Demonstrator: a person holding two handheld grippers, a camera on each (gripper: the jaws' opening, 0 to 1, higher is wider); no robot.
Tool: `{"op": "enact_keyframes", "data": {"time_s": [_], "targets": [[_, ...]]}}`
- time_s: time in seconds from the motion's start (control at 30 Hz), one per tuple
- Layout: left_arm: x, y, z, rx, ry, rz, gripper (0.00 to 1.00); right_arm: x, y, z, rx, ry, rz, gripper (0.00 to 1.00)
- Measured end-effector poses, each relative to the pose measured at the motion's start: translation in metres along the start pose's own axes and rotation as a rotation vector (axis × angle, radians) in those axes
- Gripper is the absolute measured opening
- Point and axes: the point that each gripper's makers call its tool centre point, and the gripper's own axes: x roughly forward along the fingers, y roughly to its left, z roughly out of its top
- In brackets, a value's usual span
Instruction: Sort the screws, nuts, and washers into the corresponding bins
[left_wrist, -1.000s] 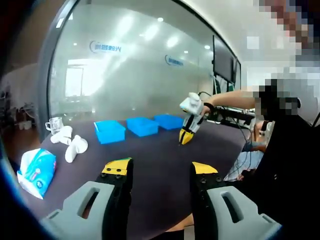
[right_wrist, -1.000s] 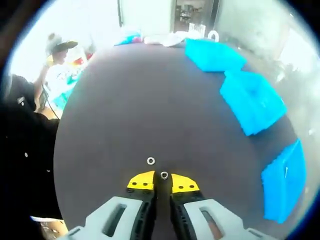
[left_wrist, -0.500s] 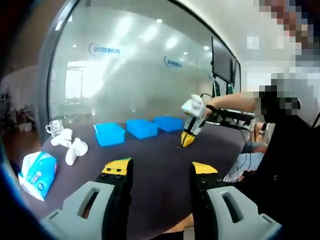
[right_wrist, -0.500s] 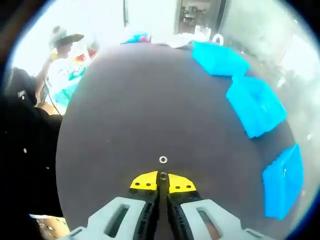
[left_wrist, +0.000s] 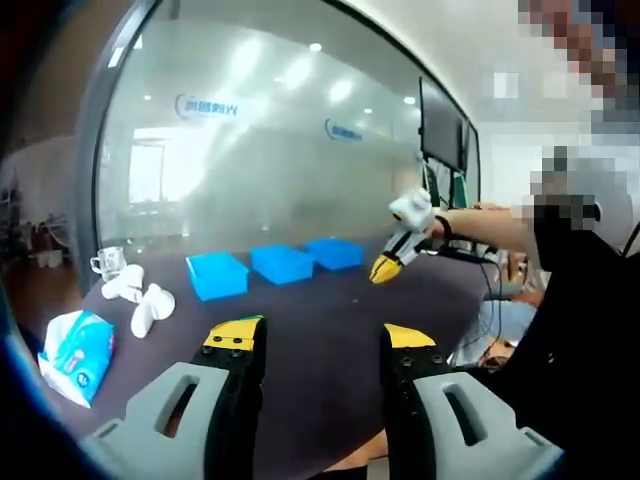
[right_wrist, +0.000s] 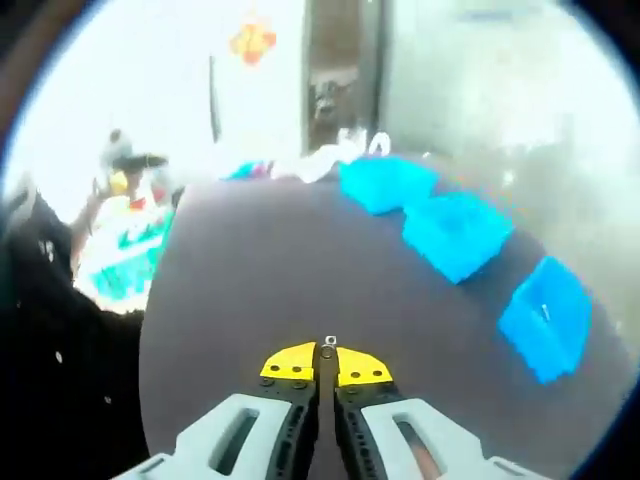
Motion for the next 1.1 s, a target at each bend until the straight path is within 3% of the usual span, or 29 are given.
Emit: {"op": "enact_keyframes", "data": {"time_s": [0.13,0.33,0.53,0.77,0.83,1.1], "targets": [[-0.002,0.001,0.003,0.002,-0.007,0.003,0.44,-0.019,-0.013,0.014,0.07,-0.142,-0.06,0.02],[-0.005,0.002,0.004,0.013,-0.003,0.012,0.44,-0.045,-0.013,0.032,0.073,-0.307,-0.178,0.02],[-0.007,0.002,0.007,0.019,-0.008,0.02,0.44,-0.058,-0.004,0.043,0.113,-0.393,-0.232,0.02],[-0.008,0.0,0.012,0.028,-0.014,0.012,0.44,-0.067,-0.021,0.067,0.151,-0.506,-0.335,0.02],[-0.008,-0.002,0.013,0.034,-0.015,0.007,0.44,-0.062,-0.017,0.076,0.16,-0.523,-0.354,0.02],[-0.007,-0.009,0.016,0.044,-0.022,-0.007,0.44,-0.033,-0.042,0.109,0.215,-0.55,-0.358,0.02]]}}
